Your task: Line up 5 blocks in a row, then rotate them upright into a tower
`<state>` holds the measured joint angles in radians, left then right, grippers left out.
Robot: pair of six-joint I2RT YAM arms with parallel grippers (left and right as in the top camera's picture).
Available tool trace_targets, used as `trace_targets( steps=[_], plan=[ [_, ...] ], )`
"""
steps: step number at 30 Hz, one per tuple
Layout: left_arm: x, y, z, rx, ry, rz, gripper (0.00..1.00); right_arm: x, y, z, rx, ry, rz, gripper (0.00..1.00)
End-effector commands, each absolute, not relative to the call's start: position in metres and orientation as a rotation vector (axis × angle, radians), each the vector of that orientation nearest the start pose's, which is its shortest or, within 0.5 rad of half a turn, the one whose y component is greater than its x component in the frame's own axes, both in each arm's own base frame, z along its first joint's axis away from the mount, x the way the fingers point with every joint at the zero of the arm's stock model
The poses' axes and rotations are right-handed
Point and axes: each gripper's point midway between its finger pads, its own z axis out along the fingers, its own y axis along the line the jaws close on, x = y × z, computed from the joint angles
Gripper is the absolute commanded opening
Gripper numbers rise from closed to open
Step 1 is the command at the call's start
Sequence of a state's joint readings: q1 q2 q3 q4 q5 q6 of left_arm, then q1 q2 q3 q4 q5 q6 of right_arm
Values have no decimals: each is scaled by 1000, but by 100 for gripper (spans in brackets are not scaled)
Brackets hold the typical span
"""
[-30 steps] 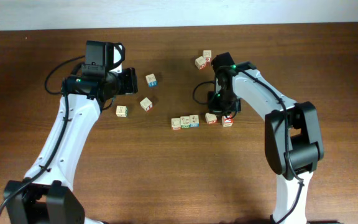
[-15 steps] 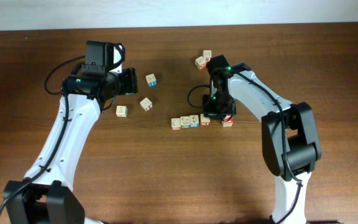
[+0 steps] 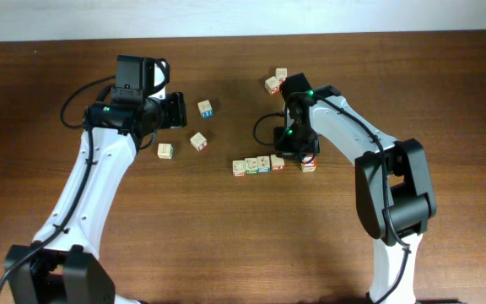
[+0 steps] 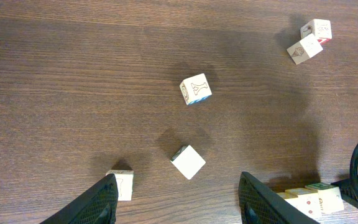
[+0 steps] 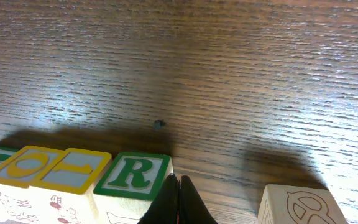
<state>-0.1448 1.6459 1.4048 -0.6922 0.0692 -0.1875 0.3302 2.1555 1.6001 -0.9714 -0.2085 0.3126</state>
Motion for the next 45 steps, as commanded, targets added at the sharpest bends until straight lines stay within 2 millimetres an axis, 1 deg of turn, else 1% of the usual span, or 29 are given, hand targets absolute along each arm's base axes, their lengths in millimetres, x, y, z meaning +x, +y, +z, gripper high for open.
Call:
trace_targets(
  steps=[1, 9, 17, 22, 25, 27, 30, 32, 34, 35, 37, 40, 42, 45],
  plan=[
    [435, -75, 180, -25, 2512, -207, 61, 377, 172, 8, -58, 3168, 347, 4],
    [436, -75, 180, -25, 2511, -207, 61, 376, 173, 8, -58, 3170, 359, 4],
    [436, -75, 180, -25, 2509, -207, 61, 372, 182, 8, -114, 3169, 358, 4],
    [436, -74, 180, -25, 2509, -207, 61, 374, 180, 9, -104, 3165, 360, 4],
    [436, -74, 180, -25, 2509, -207, 61, 380, 176, 15, -82, 3157, 364, 4],
    [436, -74, 180, -25, 2509, -207, 61, 389, 169, 31, -48, 3147, 367, 4],
    [436, -74, 180, -25, 2509, -207, 61, 404, 155, 60, 11, 3121, 373, 4],
    [436, -74, 180, -25, 2509, -207, 61, 413, 141, 80, 67, 3103, 375, 4],
    [436, -74, 180, -25, 2509, -207, 61, 417, 126, 91, 120, 3101, 362, 4],
    [436, -74, 180, -25, 2509, -207, 61, 418, 115, 93, 155, 3108, 341, 4],
    [436, -74, 180, -25, 2509, -207, 61, 416, 92, 91, 219, 3125, 271, 5],
    [436, -74, 180, -25, 2509, -206, 62, 411, 65, 79, 261, 3148, 152, 5],
    [436, -74, 180, -25, 2509, -206, 62, 404, 62, 66, 214, 3177, 137, 5],
    [436, -74, 180, -25, 2509, -206, 62, 390, 61, 47, 214, 3222, 126, 4]
  ],
)
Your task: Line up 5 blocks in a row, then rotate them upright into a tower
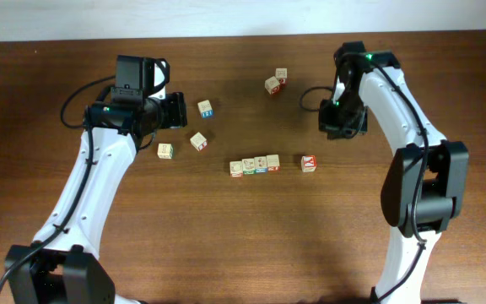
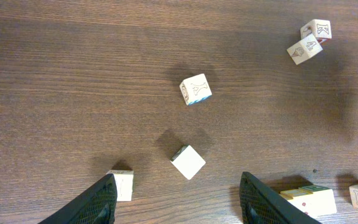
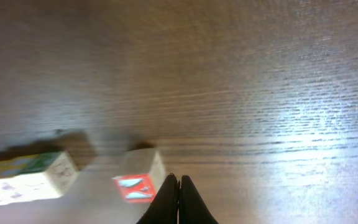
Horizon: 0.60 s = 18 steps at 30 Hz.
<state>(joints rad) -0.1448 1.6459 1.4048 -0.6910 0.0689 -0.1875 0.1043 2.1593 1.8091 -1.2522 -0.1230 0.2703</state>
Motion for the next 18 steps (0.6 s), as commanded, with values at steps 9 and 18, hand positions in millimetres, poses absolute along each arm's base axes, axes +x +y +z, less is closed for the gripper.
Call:
trace_targets(
  steps=[9, 18],
  plan=[
    [436, -74, 180, -25, 2509, -207, 62, 355, 78, 21, 206, 3335, 239, 4],
    [436, -74, 180, -25, 2510, -207, 61, 366, 119, 9, 29, 3250, 256, 4]
  ],
)
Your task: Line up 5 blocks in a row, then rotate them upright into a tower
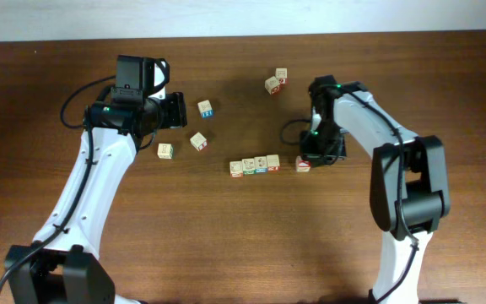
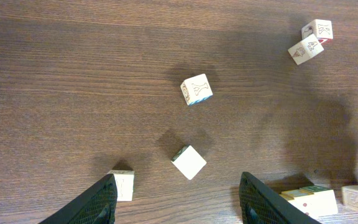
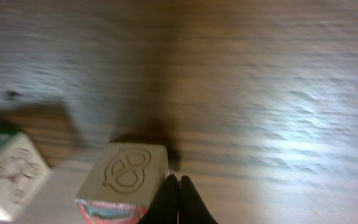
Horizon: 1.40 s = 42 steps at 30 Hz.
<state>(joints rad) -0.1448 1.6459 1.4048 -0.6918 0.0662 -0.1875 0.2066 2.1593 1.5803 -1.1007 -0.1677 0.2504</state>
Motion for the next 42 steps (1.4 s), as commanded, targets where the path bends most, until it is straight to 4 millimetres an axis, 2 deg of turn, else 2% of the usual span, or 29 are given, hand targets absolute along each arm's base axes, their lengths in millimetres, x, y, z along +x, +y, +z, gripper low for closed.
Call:
trace_targets(
  steps=[1, 6, 15, 21, 28, 36, 42],
  plan=[
    [436, -74, 180, -25, 2510, -207, 61, 370, 125, 9, 4, 3228, 262, 4],
    [436, -75, 180, -24, 2510, -207, 61, 377, 136, 9, -41, 3187, 274, 5],
    [436, -74, 180, -25, 2510, -207, 61, 383, 144, 10, -48, 3157, 331, 4],
    [436, -75, 180, -24, 2510, -207, 61, 377, 152, 10, -67, 3175, 360, 5],
    [435, -74, 180, -25, 2512, -207, 61, 365, 146, 10, 78, 3238, 328, 4],
    [435, -75, 180, -25, 2513, -207, 61, 352, 151, 11, 50, 3283, 313, 5],
    [435, -75, 180, -25, 2513, -207, 61, 354, 151, 11, 49, 3275, 317, 5]
  ],
)
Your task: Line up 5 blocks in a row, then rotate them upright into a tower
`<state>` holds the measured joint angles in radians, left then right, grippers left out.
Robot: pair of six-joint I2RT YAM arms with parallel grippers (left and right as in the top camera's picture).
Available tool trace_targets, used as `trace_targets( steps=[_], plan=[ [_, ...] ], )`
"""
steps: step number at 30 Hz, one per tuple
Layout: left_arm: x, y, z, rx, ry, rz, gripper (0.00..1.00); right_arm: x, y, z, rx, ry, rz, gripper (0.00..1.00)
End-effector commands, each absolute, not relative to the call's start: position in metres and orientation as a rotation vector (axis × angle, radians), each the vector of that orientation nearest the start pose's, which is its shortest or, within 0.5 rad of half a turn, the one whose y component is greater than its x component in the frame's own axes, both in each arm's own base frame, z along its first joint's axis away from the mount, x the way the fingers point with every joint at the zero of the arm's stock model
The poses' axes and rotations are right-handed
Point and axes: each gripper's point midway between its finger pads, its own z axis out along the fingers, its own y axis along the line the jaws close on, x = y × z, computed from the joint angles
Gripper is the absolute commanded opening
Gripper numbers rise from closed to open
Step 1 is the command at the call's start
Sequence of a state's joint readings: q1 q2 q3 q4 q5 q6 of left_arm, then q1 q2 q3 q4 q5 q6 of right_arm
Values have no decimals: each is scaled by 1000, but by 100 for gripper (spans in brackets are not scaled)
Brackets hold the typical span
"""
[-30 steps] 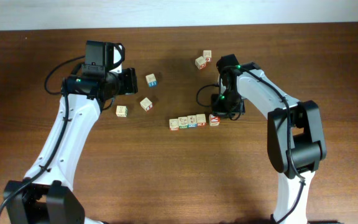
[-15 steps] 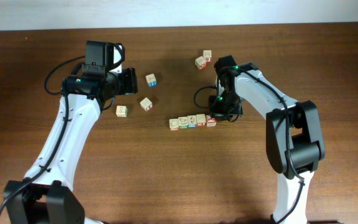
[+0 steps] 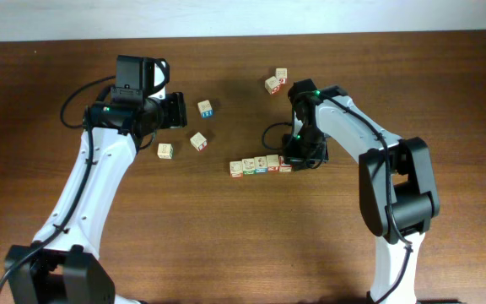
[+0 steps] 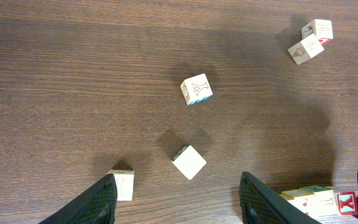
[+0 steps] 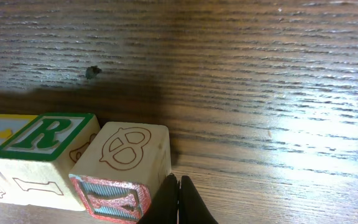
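A row of letter blocks (image 3: pixel 256 165) lies mid-table. Its right end is a block with a pretzel drawing on top and a red face (image 5: pixel 126 171), set against the green R block (image 5: pixel 45 134). My right gripper (image 5: pixel 178 186) is shut, low on the table, its tips touching that end block's right side. In the overhead view the right gripper (image 3: pixel 298 157) is just right of the row. The left gripper (image 4: pixel 179 208) hangs open above the table, over a plain block (image 4: pixel 188 162), holding nothing.
Loose blocks lie left of the row: one with a blue edge (image 3: pixel 205 108), a tilted one (image 3: pixel 198 141) and one further left (image 3: pixel 165 150). Two more (image 3: pixel 272 84) (image 3: pixel 282 75) sit at the back, near the right arm.
The red-faced block stood apart, right of the row; now it rests against the R block. My right gripper has moved left with it, still shut. The left arm has not moved.
First my shut right gripper was low between the R block and the red-faced block. Then it was up and away at the back right. Then it sat at that block's right side, and now the block joins the row.
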<state>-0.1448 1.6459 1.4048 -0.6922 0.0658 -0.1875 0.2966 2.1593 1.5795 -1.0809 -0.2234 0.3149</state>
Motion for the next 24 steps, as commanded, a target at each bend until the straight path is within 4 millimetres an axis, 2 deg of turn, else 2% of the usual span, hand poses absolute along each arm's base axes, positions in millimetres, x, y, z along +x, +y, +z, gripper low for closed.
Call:
trace_targets(
  steps=[1, 17, 24],
  plan=[
    [435, -75, 180, -25, 2513, -207, 61, 354, 151, 11, 48, 3273, 318, 5],
    [435, -75, 180, -25, 2513, -207, 61, 374, 156, 10, -16, 3187, 346, 5],
    [435, -75, 180, -25, 2513, -207, 63, 395, 158, 16, -91, 3099, 370, 5]
  ],
)
